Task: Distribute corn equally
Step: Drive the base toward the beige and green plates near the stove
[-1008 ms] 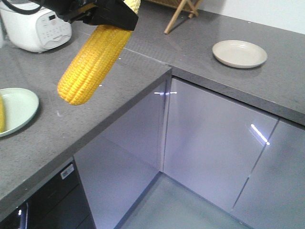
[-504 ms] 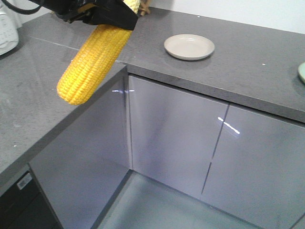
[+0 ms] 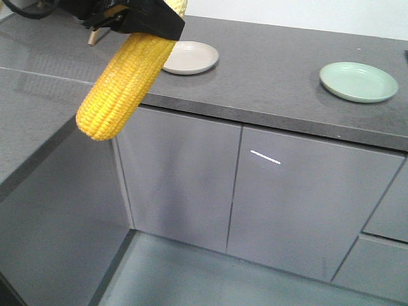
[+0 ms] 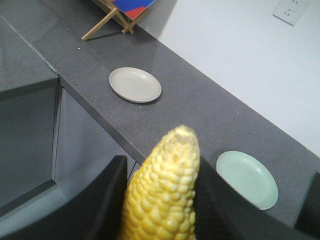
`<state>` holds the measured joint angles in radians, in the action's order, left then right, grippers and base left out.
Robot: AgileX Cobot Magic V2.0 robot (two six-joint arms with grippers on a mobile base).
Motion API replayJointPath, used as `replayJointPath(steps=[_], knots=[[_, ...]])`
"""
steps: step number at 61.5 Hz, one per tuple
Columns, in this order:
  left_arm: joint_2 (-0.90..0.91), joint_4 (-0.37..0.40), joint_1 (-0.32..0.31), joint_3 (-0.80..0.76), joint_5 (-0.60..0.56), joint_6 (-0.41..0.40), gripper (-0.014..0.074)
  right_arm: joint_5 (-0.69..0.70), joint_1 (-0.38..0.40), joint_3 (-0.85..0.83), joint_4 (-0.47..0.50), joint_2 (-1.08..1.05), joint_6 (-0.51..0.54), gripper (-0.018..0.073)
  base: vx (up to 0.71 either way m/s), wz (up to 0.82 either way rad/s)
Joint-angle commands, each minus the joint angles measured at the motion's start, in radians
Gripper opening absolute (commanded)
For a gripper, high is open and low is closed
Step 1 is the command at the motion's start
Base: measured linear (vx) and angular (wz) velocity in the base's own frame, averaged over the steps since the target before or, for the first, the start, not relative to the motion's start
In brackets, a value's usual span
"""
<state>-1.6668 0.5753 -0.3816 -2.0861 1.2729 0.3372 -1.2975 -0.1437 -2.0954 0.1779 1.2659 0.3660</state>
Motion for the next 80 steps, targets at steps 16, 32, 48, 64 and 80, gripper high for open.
replayJointPath(steps=[16, 32, 48, 64, 80], knots=[[0.041, 0.042, -0.002, -0.026, -0.022, -0.007, -0.0006, 0.008, 0.006, -0.016, 0.004, -0.012, 0.004, -0.0004, -0.04, -0.31], [0.041, 0.042, -0.002, -0.026, -0.022, -0.007, -0.0006, 0.008, 0.006, -0.016, 0.004, -0.012, 0.004, -0.0004, -0.03, -0.23], [0.041, 0.042, -0.002, -0.026, -0.022, -0.007, -0.0006, 0.008, 0.006, -0.016, 0.004, -0.012, 0.004, -0.0004, 0.00, -0.05], [0.041, 0.042, -0.002, -0.026, -0.022, -0.007, -0.0006, 0.008, 0.006, -0.016, 0.004, -0.012, 0.004, -0.0004, 0.02, -0.01], [0.041, 0.042, -0.002, -0.026, -0.022, -0.007, -0.0006, 0.008, 0.006, -0.016, 0.004, -0.012, 0.004, -0.0004, 0.07, -0.04]])
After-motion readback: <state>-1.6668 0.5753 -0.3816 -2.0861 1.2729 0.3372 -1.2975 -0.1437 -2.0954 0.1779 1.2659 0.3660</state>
